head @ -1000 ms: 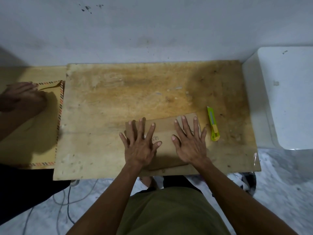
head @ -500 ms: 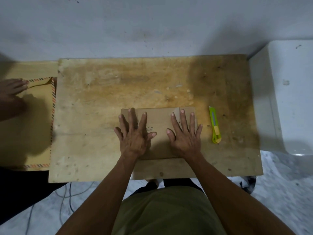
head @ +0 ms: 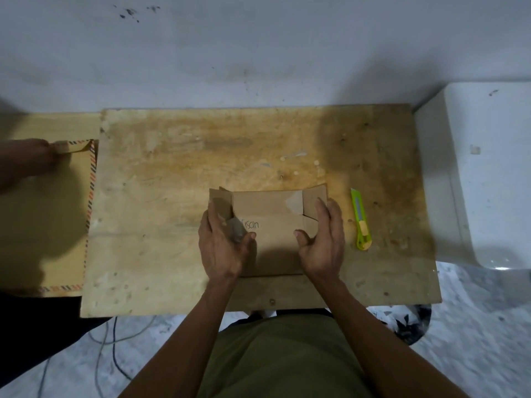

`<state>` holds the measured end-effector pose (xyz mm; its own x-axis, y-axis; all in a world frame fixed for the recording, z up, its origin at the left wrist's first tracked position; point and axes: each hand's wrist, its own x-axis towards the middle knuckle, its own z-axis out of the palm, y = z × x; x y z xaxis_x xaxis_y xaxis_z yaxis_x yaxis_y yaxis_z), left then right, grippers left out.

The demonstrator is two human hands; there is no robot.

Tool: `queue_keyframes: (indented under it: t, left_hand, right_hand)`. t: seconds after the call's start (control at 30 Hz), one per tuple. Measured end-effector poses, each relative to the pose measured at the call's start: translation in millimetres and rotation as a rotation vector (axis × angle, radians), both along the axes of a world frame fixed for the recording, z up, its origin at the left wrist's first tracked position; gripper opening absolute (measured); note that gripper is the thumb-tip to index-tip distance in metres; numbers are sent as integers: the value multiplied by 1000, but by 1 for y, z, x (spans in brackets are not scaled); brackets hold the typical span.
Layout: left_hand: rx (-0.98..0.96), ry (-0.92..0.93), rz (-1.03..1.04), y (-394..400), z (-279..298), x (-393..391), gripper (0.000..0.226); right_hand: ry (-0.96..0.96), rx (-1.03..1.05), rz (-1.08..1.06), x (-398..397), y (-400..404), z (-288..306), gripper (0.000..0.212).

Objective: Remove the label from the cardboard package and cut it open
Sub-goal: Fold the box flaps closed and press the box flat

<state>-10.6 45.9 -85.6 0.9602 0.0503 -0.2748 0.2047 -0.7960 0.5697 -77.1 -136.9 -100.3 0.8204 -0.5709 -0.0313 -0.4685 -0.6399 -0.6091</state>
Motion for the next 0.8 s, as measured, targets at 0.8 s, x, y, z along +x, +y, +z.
queue_keyframes:
  t: [0.8]
  left_hand:
    - [-76, -214, -383, 0, -25, 13, 41]
  right_hand:
    - [105, 69, 225, 18, 22, -11, 56]
